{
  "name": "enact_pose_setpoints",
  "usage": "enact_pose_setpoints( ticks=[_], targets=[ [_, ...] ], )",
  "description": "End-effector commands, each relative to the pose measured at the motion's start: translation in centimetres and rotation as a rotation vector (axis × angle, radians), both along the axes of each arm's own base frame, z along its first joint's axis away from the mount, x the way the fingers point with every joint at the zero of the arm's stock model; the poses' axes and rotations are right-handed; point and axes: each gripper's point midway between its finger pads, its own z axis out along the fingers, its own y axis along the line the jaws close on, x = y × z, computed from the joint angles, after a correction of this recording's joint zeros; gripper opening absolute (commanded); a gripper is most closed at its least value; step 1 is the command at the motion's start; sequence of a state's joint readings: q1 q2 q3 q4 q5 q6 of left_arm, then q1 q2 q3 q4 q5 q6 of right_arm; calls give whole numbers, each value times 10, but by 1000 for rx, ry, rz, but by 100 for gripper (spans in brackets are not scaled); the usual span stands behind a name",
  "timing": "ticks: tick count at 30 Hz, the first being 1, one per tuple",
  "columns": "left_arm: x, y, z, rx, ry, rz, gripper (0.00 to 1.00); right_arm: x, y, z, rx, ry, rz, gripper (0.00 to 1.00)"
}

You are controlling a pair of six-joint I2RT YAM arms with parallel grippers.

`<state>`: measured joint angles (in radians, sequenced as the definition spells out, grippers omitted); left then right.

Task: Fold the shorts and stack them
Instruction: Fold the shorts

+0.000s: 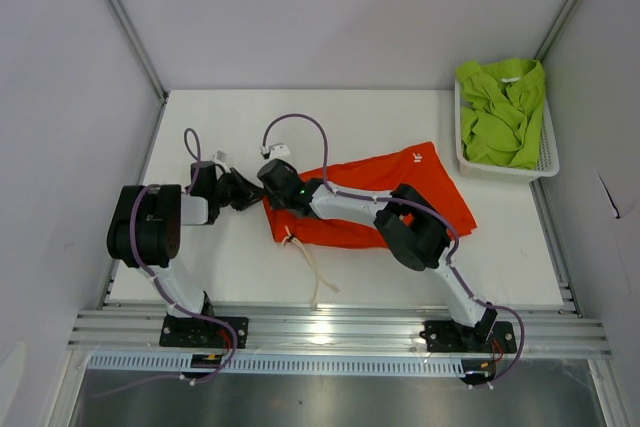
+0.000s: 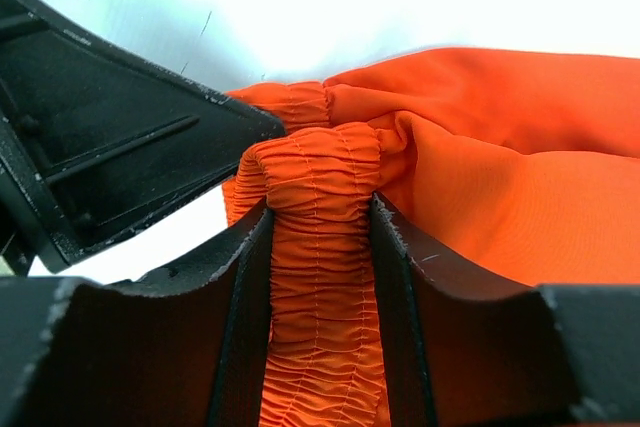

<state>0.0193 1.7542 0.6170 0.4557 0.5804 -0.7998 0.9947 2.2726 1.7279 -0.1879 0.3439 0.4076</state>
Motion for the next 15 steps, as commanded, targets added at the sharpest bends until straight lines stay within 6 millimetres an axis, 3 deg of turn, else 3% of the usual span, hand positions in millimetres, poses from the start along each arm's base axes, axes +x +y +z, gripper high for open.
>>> enact_pose_setpoints(
  ticks=[1,4,8,12,15],
  targets=[
    [1,-5,7,4,-55,-45,5,22,-8,23,28,-87,-77,42],
    [1,-8,10,-7,-65,-55,8,20,-3,16,22,-79,-55,46],
    [2,-9,13,-17,-69,-60,21,17,2,6,41,-50,-28,56],
    [2,-11,12,-31,-60,-67,25,12,8,22,92,-50,0,60],
    [4,-12,12,-37,-58,-69,25,9,11,45,132,-59,26,62]
  ],
)
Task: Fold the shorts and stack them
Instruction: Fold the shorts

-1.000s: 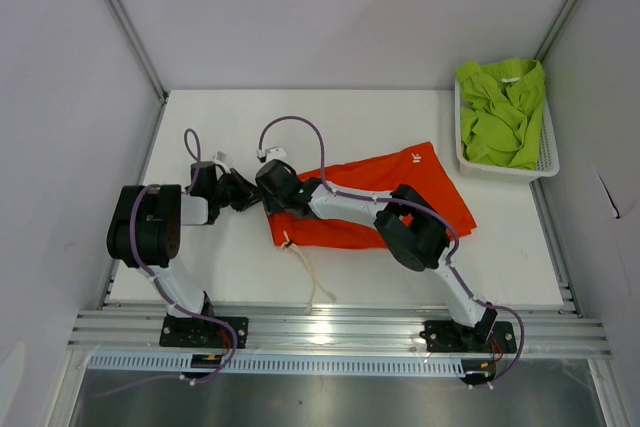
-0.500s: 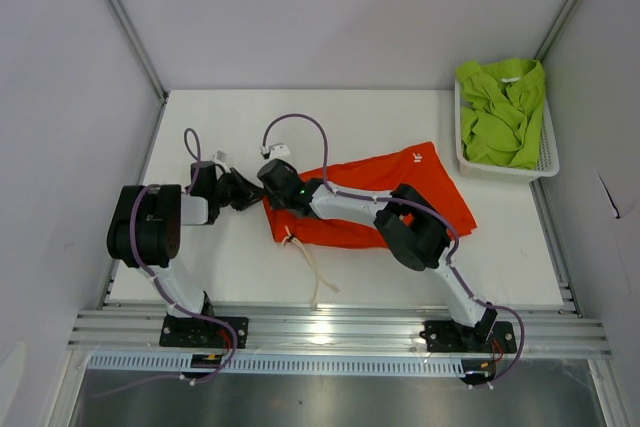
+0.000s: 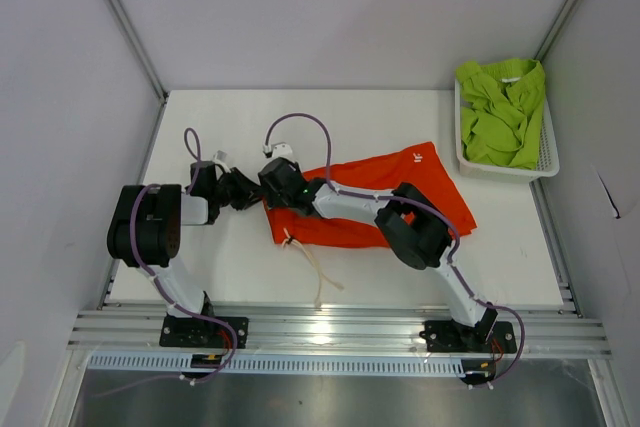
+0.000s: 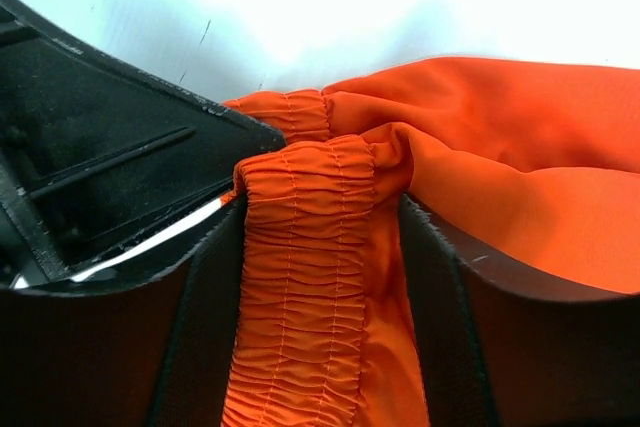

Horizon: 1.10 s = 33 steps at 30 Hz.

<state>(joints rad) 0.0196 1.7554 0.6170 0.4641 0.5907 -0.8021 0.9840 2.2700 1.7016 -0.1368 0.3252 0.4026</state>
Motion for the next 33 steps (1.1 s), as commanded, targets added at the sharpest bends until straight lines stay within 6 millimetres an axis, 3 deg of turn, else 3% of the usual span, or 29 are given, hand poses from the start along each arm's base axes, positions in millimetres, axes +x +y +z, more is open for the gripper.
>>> enact_pose_setpoints(
  ticks=[1,5,11,14,15,18,19,22,25,33],
  targets=[
    [5,-10,12,-31,-54,-62,25,2,13,51,119,-46,35,63],
    [10,-11,16,-30,-55,-64,25,-10,12,88,197,-55,83,69],
    [15,-10,18,-19,-46,-63,25,-25,2,122,290,-33,140,75],
    [19,-9,21,-11,-47,-66,25,-30,-16,125,310,-11,142,65],
    [21,-7,22,-1,-51,-62,25,-31,-20,127,329,-16,146,55],
    [23,-5,22,17,-41,-59,33,-32,-32,115,325,14,149,30],
    [24,-4,23,19,-39,-56,42,-32,-34,111,325,23,148,25],
    [25,-2,23,17,-40,-52,52,-41,-29,97,344,70,202,7],
    [24,-4,24,-11,-45,-55,60,-47,-20,89,371,99,250,0],
    [8,-8,20,-128,-71,-58,69,-54,1,43,415,234,319,0]
  ],
)
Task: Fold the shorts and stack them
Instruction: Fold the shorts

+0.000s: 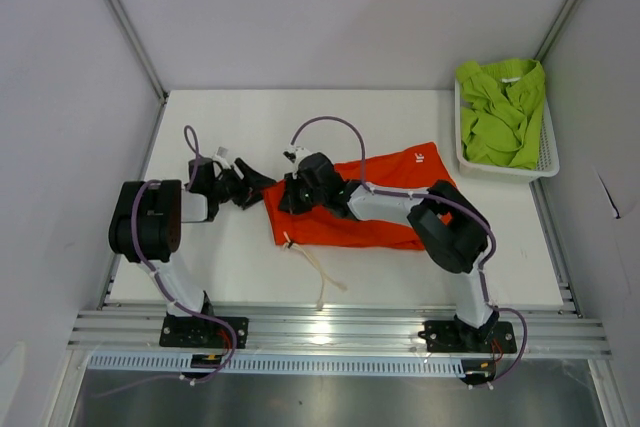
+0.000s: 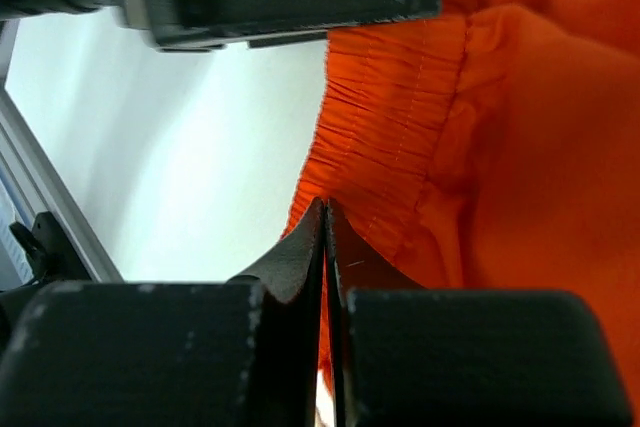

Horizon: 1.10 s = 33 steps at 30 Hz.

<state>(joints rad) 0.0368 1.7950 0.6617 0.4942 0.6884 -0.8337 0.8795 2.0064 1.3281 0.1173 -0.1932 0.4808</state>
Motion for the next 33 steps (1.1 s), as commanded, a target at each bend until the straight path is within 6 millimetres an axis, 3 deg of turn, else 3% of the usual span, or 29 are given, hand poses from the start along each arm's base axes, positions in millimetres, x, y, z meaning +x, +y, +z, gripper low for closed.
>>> enact_pose_setpoints(
  ticks=[1,6,13,19,24,33],
  targets=[
    [1,0,11,-53,-73,-7,69,1,18,-3,77,45,42,0],
    [-2,-1,17,-68,-107,-8,70,16,13,-38,58,89,-22,0],
    [-12,-3,27,-79,-178,-17,72,30,13,-49,136,153,-60,0],
    [-19,-4,32,-89,-244,-9,73,42,18,-43,184,173,-67,0],
    [-10,-2,23,-56,-217,3,72,43,17,-35,216,172,-66,0],
    [-1,11,23,53,-227,49,72,34,-1,16,245,96,-49,0]
  ],
)
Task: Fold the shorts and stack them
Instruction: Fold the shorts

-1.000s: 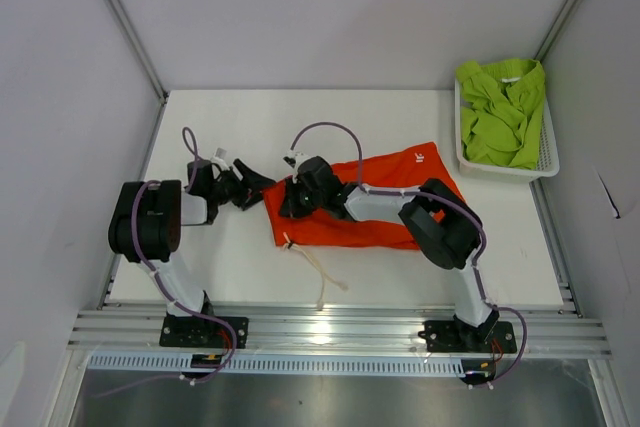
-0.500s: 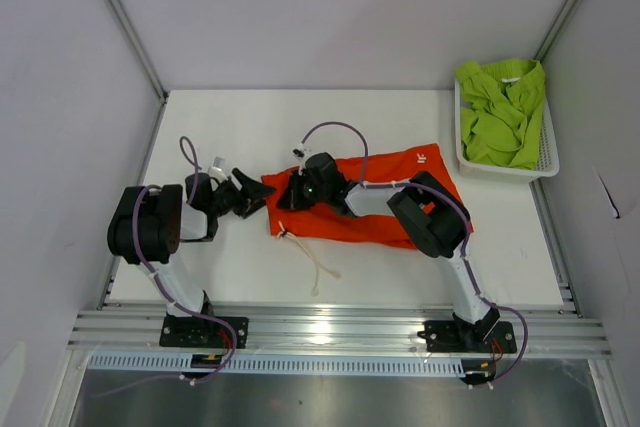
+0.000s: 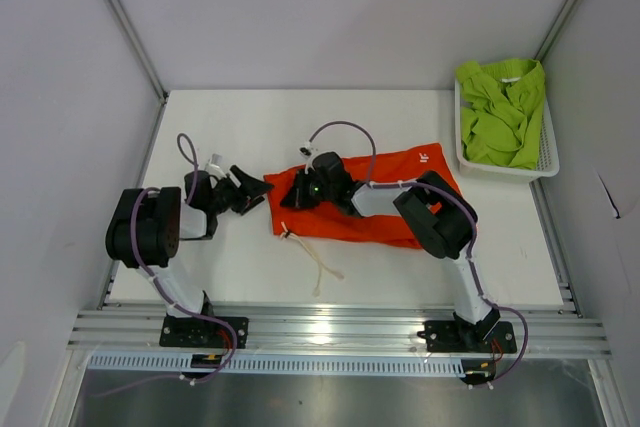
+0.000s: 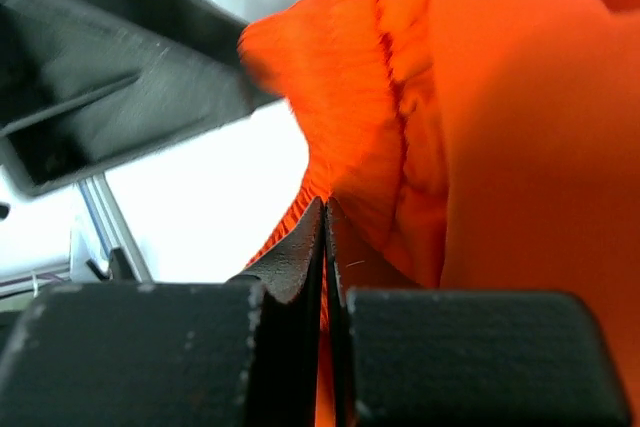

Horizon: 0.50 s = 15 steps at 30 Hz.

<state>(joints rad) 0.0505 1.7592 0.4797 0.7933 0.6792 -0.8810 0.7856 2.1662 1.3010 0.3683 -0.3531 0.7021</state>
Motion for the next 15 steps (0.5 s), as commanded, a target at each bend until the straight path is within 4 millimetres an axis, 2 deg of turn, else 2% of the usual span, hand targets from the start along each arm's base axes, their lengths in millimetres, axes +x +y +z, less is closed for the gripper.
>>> enact_pose_setpoints(
  ticks=[1,3,7,11,12,14,15],
  targets=[
    [16,8,17,78,-98,19,72,4,-6,55,55,-101,-1,0],
    [13,7,15,85,-91,19,72,1,-13,58,29,-116,-4,1],
    [11,9,17,155,-102,31,72,-4,-29,76,9,-166,-12,2],
    [13,13,14,208,-80,50,72,-5,-40,63,-86,-160,-17,4],
    [8,1,12,211,-73,20,72,-4,-41,59,-102,-159,-15,4],
    [11,0,13,212,-74,20,72,-8,-40,44,-125,-124,9,4],
    [12,-1,13,214,-74,18,72,-8,-36,44,-121,-121,20,4]
  ],
)
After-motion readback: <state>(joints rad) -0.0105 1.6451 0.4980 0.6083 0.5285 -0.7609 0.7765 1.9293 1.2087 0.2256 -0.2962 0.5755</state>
